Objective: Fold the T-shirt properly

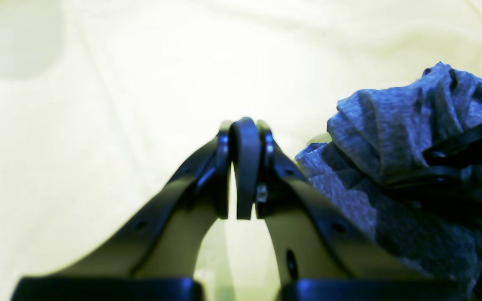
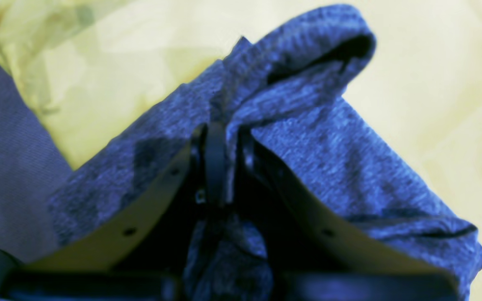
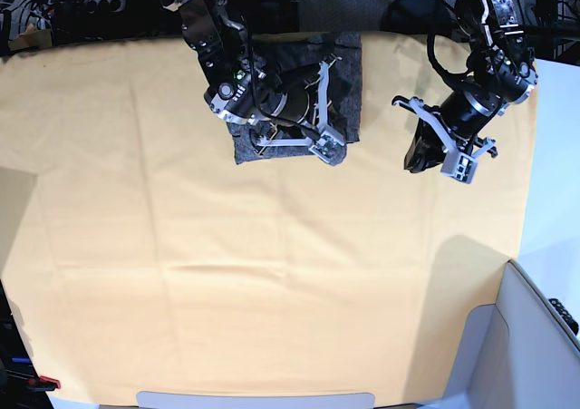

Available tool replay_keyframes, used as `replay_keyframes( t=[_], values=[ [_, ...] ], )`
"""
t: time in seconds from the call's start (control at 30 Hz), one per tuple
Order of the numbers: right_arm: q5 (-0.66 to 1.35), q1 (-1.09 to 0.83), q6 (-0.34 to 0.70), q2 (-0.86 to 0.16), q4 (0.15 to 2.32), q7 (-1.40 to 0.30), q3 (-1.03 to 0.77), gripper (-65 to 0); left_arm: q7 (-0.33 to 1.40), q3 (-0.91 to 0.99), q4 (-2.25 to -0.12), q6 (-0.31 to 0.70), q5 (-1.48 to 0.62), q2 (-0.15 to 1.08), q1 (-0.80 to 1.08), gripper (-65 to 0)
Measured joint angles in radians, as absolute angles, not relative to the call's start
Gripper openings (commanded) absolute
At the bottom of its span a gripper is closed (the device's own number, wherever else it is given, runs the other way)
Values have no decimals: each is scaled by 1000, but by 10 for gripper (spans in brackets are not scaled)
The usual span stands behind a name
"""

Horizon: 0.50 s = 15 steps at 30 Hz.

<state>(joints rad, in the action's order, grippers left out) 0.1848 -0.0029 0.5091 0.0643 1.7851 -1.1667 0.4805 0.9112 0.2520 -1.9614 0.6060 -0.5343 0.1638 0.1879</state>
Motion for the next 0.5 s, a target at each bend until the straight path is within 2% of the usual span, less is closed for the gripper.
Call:
replay_keyframes(
  t=[0.13,0.2,0.4,0.5],
  values=[
    [186,-2,509,65,1784,-1166,480,-399,911,252,-1961,606,-534,164,188,-648],
    [186,-2,509,65,1784,-1166,480,-348,911,252,-1961,606,-534,164,188,-648],
    [189,-1,509,66,1784,-1166,485,-330,911,252,-1961,606,-534,167,188,-648],
    [185,15,513,62,1784,-1166,548,-330,911,252,-1961,606,-535,167,188,-648]
  ],
)
